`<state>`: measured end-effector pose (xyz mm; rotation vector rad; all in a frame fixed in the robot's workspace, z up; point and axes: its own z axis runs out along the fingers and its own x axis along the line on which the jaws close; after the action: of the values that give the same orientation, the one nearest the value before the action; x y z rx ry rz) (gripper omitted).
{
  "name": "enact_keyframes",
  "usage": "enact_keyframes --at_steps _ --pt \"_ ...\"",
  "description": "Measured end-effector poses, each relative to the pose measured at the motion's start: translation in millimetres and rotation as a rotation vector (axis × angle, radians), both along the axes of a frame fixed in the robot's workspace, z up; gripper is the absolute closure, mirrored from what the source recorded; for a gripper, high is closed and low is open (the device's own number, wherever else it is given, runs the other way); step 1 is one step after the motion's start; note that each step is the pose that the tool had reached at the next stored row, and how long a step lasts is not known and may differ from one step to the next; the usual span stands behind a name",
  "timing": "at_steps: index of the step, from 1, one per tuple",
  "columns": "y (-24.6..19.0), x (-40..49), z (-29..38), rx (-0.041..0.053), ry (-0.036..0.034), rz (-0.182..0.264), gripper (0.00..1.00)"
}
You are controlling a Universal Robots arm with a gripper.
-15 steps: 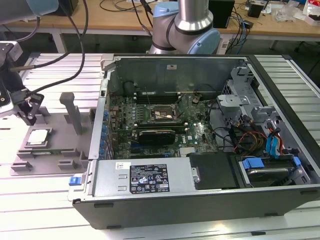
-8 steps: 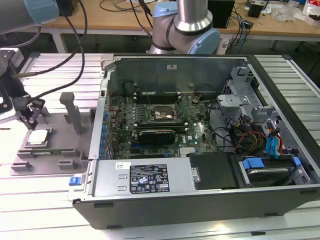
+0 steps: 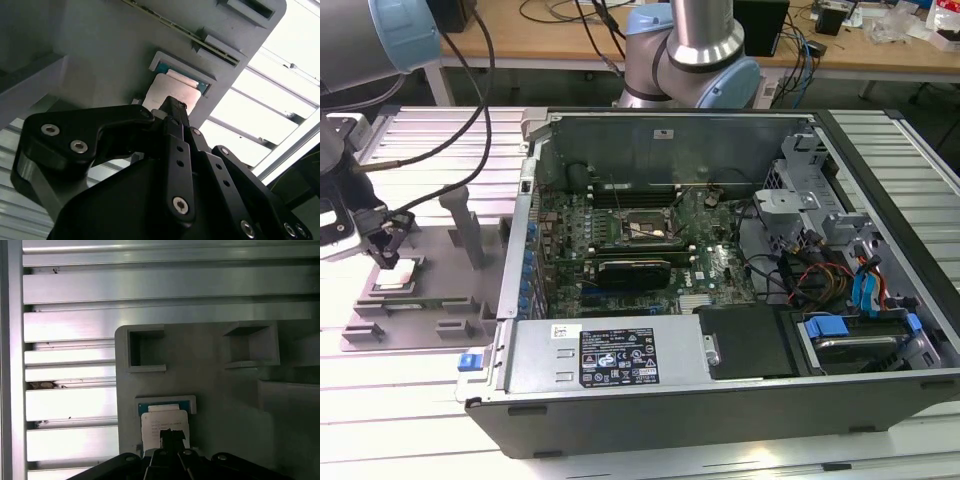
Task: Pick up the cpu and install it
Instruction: 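Pick up the cpu and move it towards the insertion slot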
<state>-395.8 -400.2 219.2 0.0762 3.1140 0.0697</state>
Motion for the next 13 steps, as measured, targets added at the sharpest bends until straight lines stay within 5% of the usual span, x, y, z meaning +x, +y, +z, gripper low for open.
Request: enact_keyframes --at_steps 3,9,13 --pt "0.0 0.0 0.0 0.0000 0.0000 0.000 0.89" --pt "0.0 0.0 0.0 0.0000 -0.0001 0.000 0.52" --pt "0.0 0.0 -3.2 0.0001 -0.0002 0.002 0.45"
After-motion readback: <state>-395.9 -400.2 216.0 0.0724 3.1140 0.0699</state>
